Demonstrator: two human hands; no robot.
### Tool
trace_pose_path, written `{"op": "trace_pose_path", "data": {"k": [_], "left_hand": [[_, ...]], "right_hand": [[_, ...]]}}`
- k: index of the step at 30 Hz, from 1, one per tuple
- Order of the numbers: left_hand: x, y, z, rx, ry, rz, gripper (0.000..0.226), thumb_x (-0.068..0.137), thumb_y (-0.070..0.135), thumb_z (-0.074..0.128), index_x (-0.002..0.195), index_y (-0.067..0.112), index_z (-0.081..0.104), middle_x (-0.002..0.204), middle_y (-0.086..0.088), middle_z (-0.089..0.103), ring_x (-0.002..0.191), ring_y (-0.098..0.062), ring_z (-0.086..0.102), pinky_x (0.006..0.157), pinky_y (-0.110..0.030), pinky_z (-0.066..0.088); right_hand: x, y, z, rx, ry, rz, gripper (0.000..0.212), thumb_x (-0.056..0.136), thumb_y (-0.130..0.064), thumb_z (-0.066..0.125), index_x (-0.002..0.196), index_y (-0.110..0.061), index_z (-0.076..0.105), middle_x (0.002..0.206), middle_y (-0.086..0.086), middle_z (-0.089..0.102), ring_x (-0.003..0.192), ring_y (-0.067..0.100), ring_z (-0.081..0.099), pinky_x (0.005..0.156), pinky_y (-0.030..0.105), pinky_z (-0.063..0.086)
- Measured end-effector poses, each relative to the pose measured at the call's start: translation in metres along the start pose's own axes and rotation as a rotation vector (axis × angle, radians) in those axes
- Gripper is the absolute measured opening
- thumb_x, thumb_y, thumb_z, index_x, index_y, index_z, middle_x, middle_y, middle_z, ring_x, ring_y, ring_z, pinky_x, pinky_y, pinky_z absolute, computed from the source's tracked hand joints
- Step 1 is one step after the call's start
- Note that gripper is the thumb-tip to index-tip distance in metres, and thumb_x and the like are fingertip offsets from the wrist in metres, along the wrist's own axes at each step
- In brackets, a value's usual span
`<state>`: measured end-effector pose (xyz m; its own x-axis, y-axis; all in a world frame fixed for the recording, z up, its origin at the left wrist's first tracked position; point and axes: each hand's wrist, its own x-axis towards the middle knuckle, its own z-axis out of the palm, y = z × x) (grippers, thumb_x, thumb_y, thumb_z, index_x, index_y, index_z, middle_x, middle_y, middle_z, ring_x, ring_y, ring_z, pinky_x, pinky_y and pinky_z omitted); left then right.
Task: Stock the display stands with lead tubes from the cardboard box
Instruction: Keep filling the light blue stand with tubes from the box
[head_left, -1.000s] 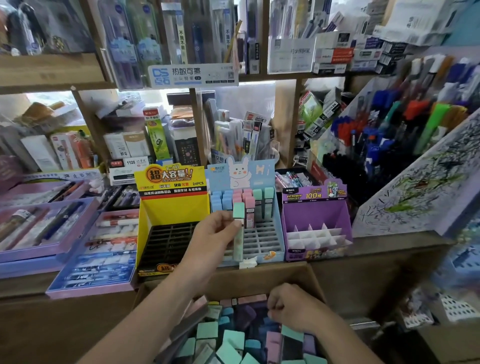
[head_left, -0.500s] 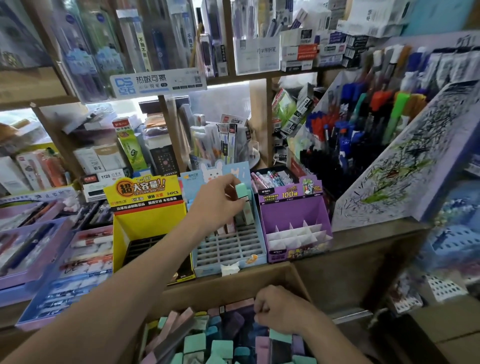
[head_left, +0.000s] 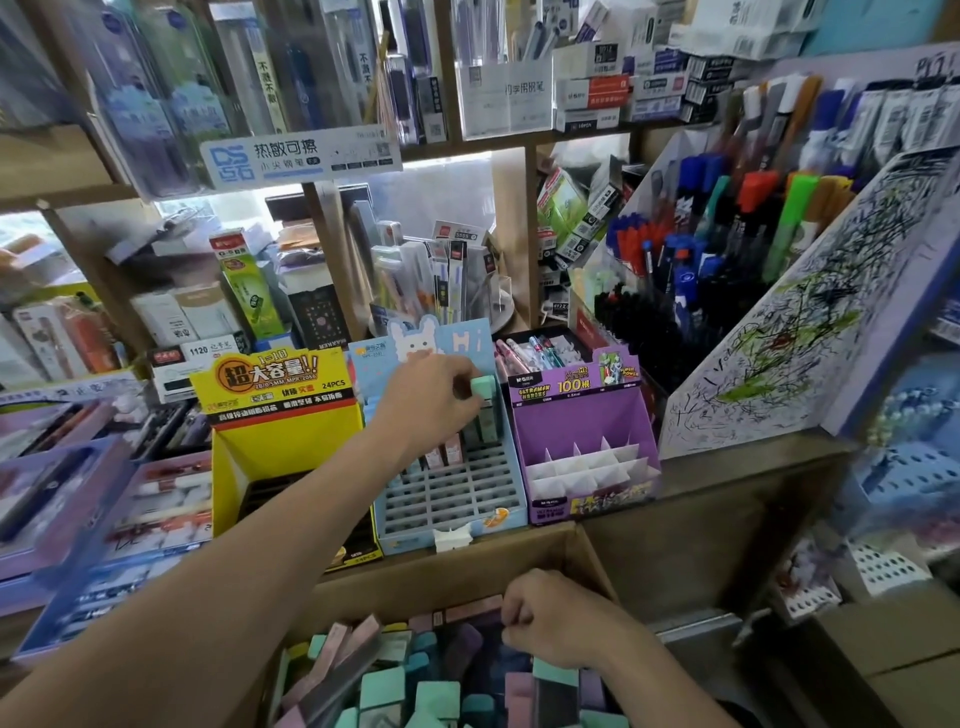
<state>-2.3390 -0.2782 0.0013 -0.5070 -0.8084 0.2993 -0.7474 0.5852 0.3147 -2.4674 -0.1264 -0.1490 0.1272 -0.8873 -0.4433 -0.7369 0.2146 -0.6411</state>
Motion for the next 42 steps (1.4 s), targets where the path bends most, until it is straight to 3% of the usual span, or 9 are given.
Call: {"op": "trace_pose_path", "data": {"k": [7, 11, 16, 25, 28, 32, 37, 42], "left_hand": [[0.005, -0.002, 0.001, 0.068, 0.011, 0.035, 0.012, 0.084, 0.030, 0.070, 0.093, 0.023, 0.072, 0.083, 0.001, 0.070, 0.092, -0.026, 0.061, 0.091, -0.039, 0.044], [0.006, -0.003, 0.003, 0.123, -0.007, 0.059, 0.018, 0.086, 0.033, 0.070, 0.102, 0.024, 0.070, 0.089, 0.002, 0.072, 0.097, -0.024, 0.061, 0.095, -0.040, 0.040], [0.007, -0.001, 0.011, 0.139, 0.042, 0.038, 0.018, 0.086, 0.035, 0.072, 0.102, 0.027, 0.069, 0.081, 0.010, 0.067, 0.093, -0.023, 0.063, 0.094, -0.040, 0.036], [0.003, -0.001, 0.023, 0.262, 0.089, 0.051, 0.026, 0.086, 0.034, 0.071, 0.104, 0.022, 0.057, 0.092, 0.002, 0.073, 0.098, -0.024, 0.061, 0.096, -0.038, 0.032], [-0.001, 0.000, 0.020, 0.219, 0.080, 0.046, 0.032, 0.087, 0.035, 0.072, 0.109, 0.020, 0.055, 0.094, 0.003, 0.074, 0.100, -0.024, 0.061, 0.096, -0.039, 0.033], [-0.012, 0.001, 0.008, 0.075, 0.136, 0.060, 0.022, 0.089, 0.020, 0.071, 0.108, 0.020, 0.059, 0.097, 0.005, 0.075, 0.101, -0.022, 0.061, 0.095, -0.039, 0.039], [-0.050, -0.001, -0.012, -0.042, 0.208, 0.068, 0.017, 0.090, 0.012, 0.069, 0.103, 0.021, 0.064, 0.090, 0.008, 0.069, 0.094, -0.017, 0.059, 0.084, -0.039, 0.052], [-0.112, -0.018, -0.018, -0.139, 0.144, 0.002, 0.014, 0.090, 0.013, 0.069, 0.099, 0.023, 0.063, 0.088, 0.010, 0.064, 0.084, -0.008, 0.060, 0.073, -0.030, 0.055]], "right_hand": [[0.001, 0.001, 0.000, -0.002, -0.002, -0.002, 0.018, 0.095, -0.029, 0.070, 0.111, -0.020, 0.071, 0.115, -0.002, 0.070, 0.102, 0.014, 0.066, 0.096, 0.036, 0.057], [0.002, 0.001, 0.001, -0.003, -0.005, -0.001, 0.019, 0.095, -0.029, 0.069, 0.111, -0.020, 0.071, 0.114, -0.002, 0.070, 0.101, 0.014, 0.067, 0.096, 0.038, 0.057], [0.003, 0.002, 0.001, 0.000, -0.001, 0.001, 0.016, 0.093, -0.029, 0.070, 0.107, -0.022, 0.071, 0.111, -0.004, 0.070, 0.100, 0.013, 0.067, 0.096, 0.038, 0.057], [0.000, 0.001, 0.001, 0.002, -0.003, -0.011, 0.006, 0.095, -0.027, 0.069, 0.101, -0.028, 0.068, 0.106, -0.008, 0.067, 0.098, 0.011, 0.065, 0.093, 0.036, 0.057], [-0.001, 0.000, 0.001, 0.003, 0.000, -0.015, 0.008, 0.095, -0.026, 0.069, 0.104, -0.026, 0.068, 0.109, -0.006, 0.067, 0.099, 0.012, 0.065, 0.094, 0.036, 0.056], [-0.002, 0.000, 0.002, 0.003, 0.031, -0.026, 0.011, 0.096, -0.025, 0.068, 0.107, -0.022, 0.070, 0.108, -0.006, 0.068, 0.098, 0.012, 0.065, 0.092, 0.035, 0.057], [-0.003, 0.000, 0.006, 0.054, 0.133, -0.055, 0.008, 0.097, -0.026, 0.065, 0.100, -0.030, 0.070, 0.101, -0.010, 0.070, 0.094, 0.006, 0.066, 0.086, 0.031, 0.058], [-0.004, -0.004, 0.007, 0.034, 0.182, -0.115, 0.012, 0.098, -0.027, 0.064, 0.096, -0.037, 0.070, 0.099, -0.014, 0.068, 0.093, 0.003, 0.064, 0.083, 0.027, 0.057]]}}
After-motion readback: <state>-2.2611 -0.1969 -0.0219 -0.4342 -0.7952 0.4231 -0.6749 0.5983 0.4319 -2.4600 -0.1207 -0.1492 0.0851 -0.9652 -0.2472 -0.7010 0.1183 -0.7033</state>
